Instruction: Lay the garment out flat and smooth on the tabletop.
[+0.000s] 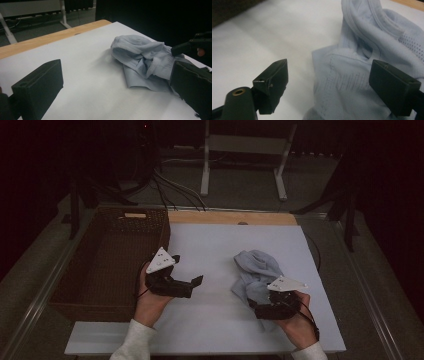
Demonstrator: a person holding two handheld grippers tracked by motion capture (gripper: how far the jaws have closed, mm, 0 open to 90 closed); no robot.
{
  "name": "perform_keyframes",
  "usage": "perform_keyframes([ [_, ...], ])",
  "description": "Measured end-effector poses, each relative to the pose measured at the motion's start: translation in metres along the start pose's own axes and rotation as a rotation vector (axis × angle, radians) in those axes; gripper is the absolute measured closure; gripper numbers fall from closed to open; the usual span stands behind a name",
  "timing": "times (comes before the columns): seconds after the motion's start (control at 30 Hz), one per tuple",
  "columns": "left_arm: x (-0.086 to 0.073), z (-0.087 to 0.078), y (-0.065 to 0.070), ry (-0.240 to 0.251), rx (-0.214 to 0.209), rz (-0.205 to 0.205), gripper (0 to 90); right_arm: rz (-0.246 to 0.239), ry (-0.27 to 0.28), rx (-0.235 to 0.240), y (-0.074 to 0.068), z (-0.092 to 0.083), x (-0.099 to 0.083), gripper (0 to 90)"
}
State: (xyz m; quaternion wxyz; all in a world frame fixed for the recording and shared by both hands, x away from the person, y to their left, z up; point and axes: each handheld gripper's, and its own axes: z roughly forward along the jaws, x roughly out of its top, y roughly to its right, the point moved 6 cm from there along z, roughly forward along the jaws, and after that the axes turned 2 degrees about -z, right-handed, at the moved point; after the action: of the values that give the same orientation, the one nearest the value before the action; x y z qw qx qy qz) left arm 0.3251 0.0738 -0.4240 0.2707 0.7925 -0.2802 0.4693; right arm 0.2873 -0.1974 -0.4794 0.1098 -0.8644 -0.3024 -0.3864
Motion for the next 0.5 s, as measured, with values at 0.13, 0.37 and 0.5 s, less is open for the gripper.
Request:
perform_keyframes([
  [0.13, 0.0, 0.0, 0.0, 0.001, 0.0, -0.001, 0.0, -0.014, -0.025, -0.013, 0.001, 0.005, -0.005, 15.7],
  [0.37, 0.0, -0.001, -0.001, 0.002, 0.0, 0.001, 0.0, -0.039, -0.075, -0.073, 0.009, 0.012, -0.014, 14.5],
  [0.5, 0.0, -0.001, 0.0, 0.002, 0.0, 0.0, 0.0, -0.035, -0.099, -0.113, 0.018, 0.013, -0.019, 15.6],
])
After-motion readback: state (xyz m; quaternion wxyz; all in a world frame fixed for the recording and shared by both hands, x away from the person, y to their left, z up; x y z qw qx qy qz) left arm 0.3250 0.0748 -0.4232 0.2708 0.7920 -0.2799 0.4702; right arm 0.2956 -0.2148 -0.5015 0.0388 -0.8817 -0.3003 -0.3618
